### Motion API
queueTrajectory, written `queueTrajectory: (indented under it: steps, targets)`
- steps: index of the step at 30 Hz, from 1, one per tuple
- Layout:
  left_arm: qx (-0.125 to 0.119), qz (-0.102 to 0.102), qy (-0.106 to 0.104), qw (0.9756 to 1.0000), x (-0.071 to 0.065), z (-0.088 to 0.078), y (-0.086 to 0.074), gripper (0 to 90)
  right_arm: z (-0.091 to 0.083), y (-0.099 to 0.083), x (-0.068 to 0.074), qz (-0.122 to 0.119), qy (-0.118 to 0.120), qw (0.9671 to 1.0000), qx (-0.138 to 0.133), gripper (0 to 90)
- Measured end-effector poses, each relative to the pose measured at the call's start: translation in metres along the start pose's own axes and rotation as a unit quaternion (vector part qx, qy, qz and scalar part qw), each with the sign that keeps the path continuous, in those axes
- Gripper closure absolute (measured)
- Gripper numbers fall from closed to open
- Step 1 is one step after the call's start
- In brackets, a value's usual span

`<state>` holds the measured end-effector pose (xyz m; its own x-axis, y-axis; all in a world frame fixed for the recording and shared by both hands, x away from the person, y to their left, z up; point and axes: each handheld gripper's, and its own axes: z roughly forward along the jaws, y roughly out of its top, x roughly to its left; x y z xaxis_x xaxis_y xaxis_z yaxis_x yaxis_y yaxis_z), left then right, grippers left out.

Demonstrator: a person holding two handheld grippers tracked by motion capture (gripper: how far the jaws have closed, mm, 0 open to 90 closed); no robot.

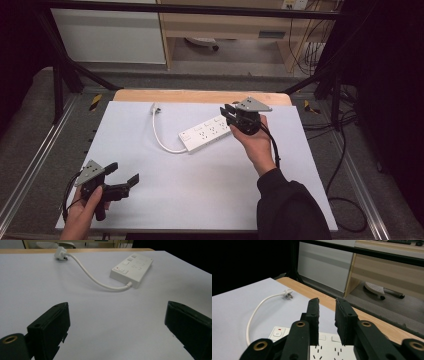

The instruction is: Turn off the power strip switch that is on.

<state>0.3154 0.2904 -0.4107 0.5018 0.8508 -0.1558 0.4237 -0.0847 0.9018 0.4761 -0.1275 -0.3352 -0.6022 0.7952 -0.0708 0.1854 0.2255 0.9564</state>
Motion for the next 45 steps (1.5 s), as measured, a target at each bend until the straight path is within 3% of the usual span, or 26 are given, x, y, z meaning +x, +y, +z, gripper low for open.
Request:
queueTrajectory:
  steps: [13,23,27,34,45]
  targets:
    - [0.002,0.005,-0.002,1.0000,0.000,0.000,0.000,6.1,0.023,-0.004,-0.007,-0.001,-0.019,0.9998,-0.007,90.0]
    - [0.005,0.006,0.000,1.0000,0.000,0.001,0.000,6.2,0.040,-0.016,-0.016,0.015,-0.023,0.9996,0.004,90.0]
    - [0.010,0.005,0.004,0.9999,0.000,0.001,-0.001,6.2,0.049,-0.023,-0.018,-0.007,-0.027,0.9994,0.020,90.0]
    - [0.015,0.008,0.005,0.9998,0.000,0.002,-0.002,6.2,0.058,-0.030,-0.022,0.016,-0.027,0.9992,0.024,90.0]
    - [0.014,0.006,0.004,0.9999,0.001,0.002,-0.002,6.2,0.074,-0.040,-0.020,0.021,-0.022,0.9988,0.037,90.0]
